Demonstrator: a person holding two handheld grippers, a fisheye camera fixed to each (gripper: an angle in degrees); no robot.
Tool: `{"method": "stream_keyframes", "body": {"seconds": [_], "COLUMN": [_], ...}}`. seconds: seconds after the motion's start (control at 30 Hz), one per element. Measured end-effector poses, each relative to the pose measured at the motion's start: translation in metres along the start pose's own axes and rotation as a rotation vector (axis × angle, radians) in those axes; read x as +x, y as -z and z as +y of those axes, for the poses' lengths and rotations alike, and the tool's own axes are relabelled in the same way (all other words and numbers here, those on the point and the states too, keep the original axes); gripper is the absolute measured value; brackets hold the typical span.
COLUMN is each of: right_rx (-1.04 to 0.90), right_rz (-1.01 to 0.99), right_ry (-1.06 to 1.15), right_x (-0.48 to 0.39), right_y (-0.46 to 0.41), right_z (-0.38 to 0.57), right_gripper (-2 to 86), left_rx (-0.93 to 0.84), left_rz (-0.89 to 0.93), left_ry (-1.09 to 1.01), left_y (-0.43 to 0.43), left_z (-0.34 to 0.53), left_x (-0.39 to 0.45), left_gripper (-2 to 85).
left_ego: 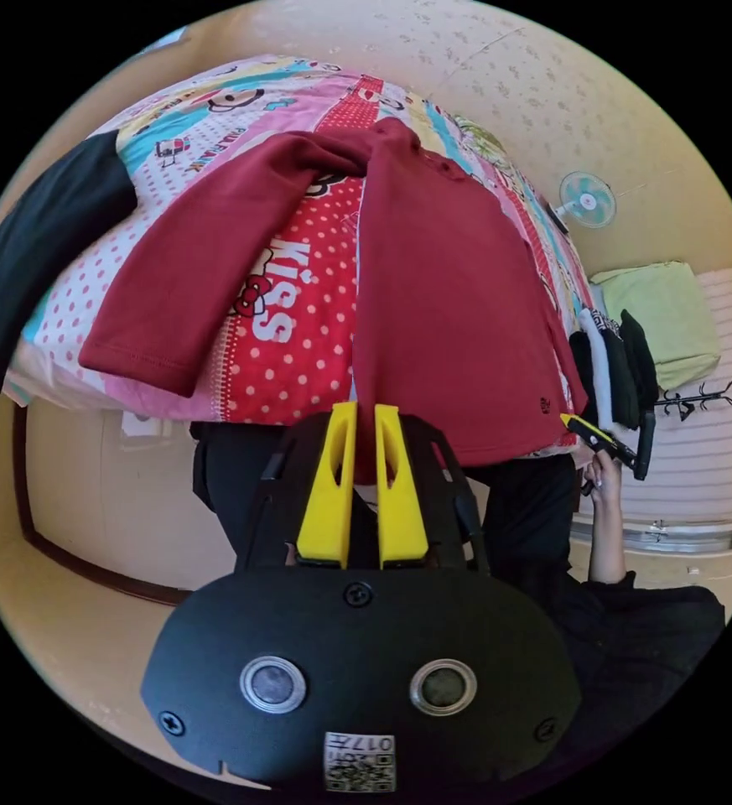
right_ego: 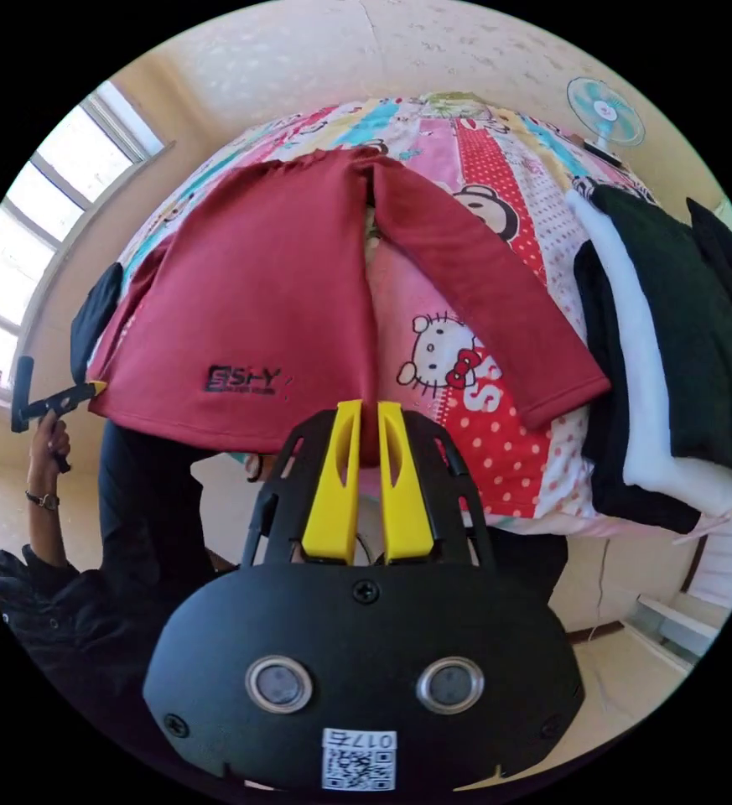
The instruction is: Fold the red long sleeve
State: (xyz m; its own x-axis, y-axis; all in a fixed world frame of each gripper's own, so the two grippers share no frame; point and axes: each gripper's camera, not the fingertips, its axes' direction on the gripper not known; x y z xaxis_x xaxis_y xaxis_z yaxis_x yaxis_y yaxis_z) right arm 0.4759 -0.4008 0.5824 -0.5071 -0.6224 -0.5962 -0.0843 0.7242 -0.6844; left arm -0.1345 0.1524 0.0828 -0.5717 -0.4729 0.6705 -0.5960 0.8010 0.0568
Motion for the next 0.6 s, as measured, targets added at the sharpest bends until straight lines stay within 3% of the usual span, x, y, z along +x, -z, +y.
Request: {"method": "stream_keyframes", "body": {"seconds": [0.07, 0.2, 0.3, 0.6], "right_rx": [0.047, 0.246, 0.276, 0.313], "right_rz": [-0.005, 0.137, 0.158, -0.013], "right_ry": [-0.010, 0.048, 0.119, 0.329], "right_x": [0.001, -0.020, -0.040, -0.117], "right_y": [0.000, 0.041, 0.048, 0.013], "right_z": [0.010, 0.018, 0.000, -0.053], "right_gripper": [5.9, 7.7, 8.2, 8.4], "left_rx": [0.034, 0.152, 0.238, 0.336], "left_rz": [-0.038, -0.290, -0.445, -0.466], "left_ry": [0.036, 0.082, 0.101, 0.083], "left_y": [0.003, 0.039, 0.059, 0.015], "left_z": [0.005, 0.014, 0.006, -0.062], "left_x": [-0.002, 0.006, 0.010, 0.014], "left_gripper": [5.0, 9.8, 10.9, 6.6]}}
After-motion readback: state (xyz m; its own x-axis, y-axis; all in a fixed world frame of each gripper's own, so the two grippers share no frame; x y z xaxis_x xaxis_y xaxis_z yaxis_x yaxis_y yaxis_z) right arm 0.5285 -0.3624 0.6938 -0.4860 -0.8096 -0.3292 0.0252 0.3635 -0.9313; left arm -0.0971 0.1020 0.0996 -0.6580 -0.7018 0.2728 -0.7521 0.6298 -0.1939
